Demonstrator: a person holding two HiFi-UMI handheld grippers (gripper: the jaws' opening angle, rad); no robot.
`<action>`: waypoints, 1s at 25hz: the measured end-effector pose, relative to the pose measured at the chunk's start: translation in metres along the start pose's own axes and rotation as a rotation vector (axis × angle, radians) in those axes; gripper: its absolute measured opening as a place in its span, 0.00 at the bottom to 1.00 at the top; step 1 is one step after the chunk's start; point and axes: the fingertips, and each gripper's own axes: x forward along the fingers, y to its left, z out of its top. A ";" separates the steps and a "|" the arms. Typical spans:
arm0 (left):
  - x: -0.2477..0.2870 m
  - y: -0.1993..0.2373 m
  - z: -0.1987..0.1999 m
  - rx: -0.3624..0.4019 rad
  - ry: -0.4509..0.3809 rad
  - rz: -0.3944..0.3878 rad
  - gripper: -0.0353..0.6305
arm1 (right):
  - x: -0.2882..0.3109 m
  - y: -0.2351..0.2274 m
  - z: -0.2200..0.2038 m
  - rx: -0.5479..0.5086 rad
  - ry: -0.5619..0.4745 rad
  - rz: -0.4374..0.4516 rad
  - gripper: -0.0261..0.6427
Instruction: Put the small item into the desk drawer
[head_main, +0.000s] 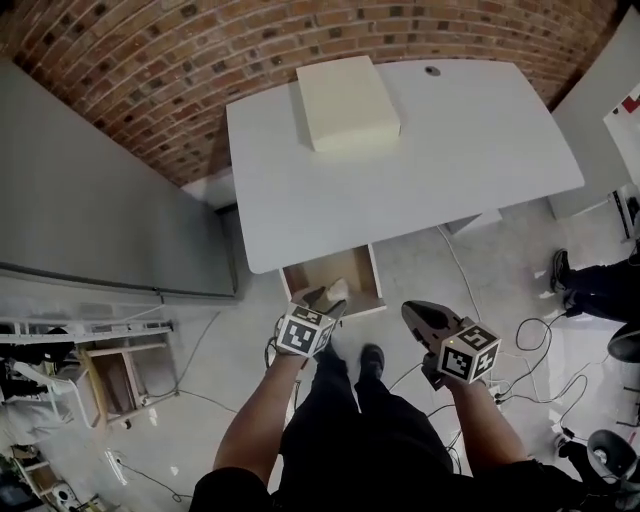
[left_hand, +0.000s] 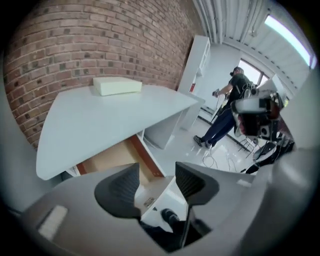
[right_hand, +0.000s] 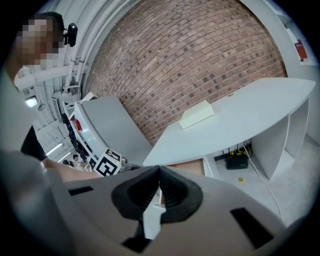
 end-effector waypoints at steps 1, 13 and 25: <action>-0.012 -0.010 0.008 -0.012 -0.039 -0.019 0.40 | -0.005 0.005 0.002 -0.005 -0.003 0.003 0.06; -0.177 -0.042 0.107 0.081 -0.434 0.243 0.10 | -0.032 0.036 0.049 -0.085 -0.066 0.102 0.06; -0.274 -0.024 0.109 -0.038 -0.589 0.334 0.07 | -0.019 0.099 0.087 -0.215 -0.121 0.162 0.06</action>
